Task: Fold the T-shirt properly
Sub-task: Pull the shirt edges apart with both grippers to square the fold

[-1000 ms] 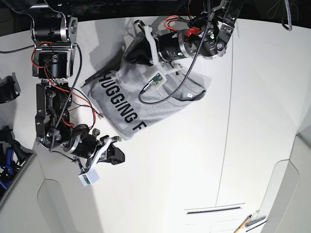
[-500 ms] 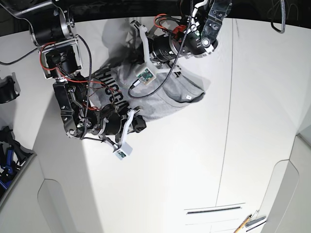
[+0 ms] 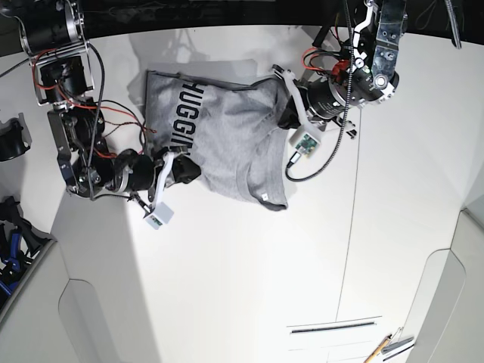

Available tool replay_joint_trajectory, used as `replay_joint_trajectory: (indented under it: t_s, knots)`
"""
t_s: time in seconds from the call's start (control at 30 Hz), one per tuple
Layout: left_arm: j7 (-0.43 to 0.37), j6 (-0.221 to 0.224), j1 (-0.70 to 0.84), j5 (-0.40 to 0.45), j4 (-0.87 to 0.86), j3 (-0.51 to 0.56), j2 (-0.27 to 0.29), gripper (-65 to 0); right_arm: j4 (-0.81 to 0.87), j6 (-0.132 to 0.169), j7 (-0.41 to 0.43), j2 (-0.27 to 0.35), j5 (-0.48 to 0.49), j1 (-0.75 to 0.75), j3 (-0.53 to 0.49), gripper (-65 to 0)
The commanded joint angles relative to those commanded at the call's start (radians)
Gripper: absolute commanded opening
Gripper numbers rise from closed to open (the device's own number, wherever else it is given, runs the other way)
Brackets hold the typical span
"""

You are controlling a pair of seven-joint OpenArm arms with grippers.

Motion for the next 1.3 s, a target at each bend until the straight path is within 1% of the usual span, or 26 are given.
replay_joint_trajectory:
  t_s: [0.13,0.27,0.37,0.47,0.5,0.57,0.6,0.63,0.7,0.87,0.9,0.93,1.0,1.1,1.17,1.23,1.3]
  knots:
    - [0.004,0.000,-0.002,-0.009,-0.015,-0.018,0.000,-63.7,0.132,0.000,0.000,0.011,0.006,-0.118,0.002,-65.0]
    - [0.040,0.000,-0.002,-0.076,-0.020,-0.018,0.000,-63.7,0.229,0.000,0.004,0.011,0.005,-0.179,0.029,-65.0]
    - [0.047,0.000,0.006,-0.090,0.049,-0.018,-0.012,-63.7,0.234,0.000,0.009,0.011,0.001,-0.175,0.068,-65.0]
    - [0.063,-0.002,0.048,-0.105,0.163,-0.021,-0.055,-63.7,0.234,0.000,0.024,0.011,-0.007,-0.171,0.114,-65.0]
    - [0.084,-0.019,0.072,-0.126,0.206,-0.021,-0.071,-63.7,0.234,0.000,0.029,0.011,-0.013,-0.170,0.128,-65.0]
    - [0.111,-0.101,0.138,-0.204,0.298,-0.021,-0.090,-63.7,0.234,0.000,0.044,0.011,-0.042,-0.169,0.148,-65.0]
    - [0.114,-0.135,0.174,-0.230,0.339,-0.020,-0.091,-63.7,0.234,0.000,0.057,0.011,-0.064,-0.169,0.154,-65.0]
    - [0.113,-0.155,0.208,-0.246,0.374,-0.018,-0.090,-63.7,0.234,0.000,0.076,0.011,-0.091,-0.169,0.155,-65.0]
    - [0.113,-0.163,0.255,-0.266,0.398,0.002,-0.091,-63.7,0.234,0.000,0.106,0.011,-0.131,-0.169,0.154,-65.0]
    - [0.103,-0.161,0.294,-0.221,0.296,0.135,-0.091,-63.7,0.234,0.000,0.125,0.000,-0.138,-0.169,0.152,-65.0]
    - [0.089,-0.158,0.294,-0.211,0.268,0.164,-0.090,-63.7,0.234,0.000,0.130,-0.006,-0.138,-0.169,0.152,-65.0]
    - [0.061,-0.136,0.290,-0.185,0.241,0.188,-0.091,-63.7,0.234,0.000,0.133,-0.014,-0.145,-0.168,0.152,-65.0]
    - [0.021,-0.091,0.269,-0.099,0.188,0.230,-0.090,-63.7,0.233,0.000,0.132,-0.027,-0.165,-0.167,0.150,-65.0]
    - [0.015,-0.033,0.212,-0.046,0.121,0.267,-0.090,-63.7,0.225,0.000,0.127,-0.028,-0.176,-0.167,0.148,-65.0]
    - [0.015,-0.009,0.171,-0.031,0.094,0.266,-0.090,-63.7,0.214,0.000,0.119,-0.027,-0.187,-0.167,0.148,-65.0]
    - [0.015,0.022,0.132,0.015,0.080,0.257,-0.091,-63.7,0.205,0.000,0.109,-0.026,-0.185,-0.175,0.148,-65.0]
    - [0.015,0.031,0.097,0.028,0.068,0.228,-0.091,-63.7,0.204,0.000,0.093,-0.026,-0.185,-0.187,0.148,-65.0]
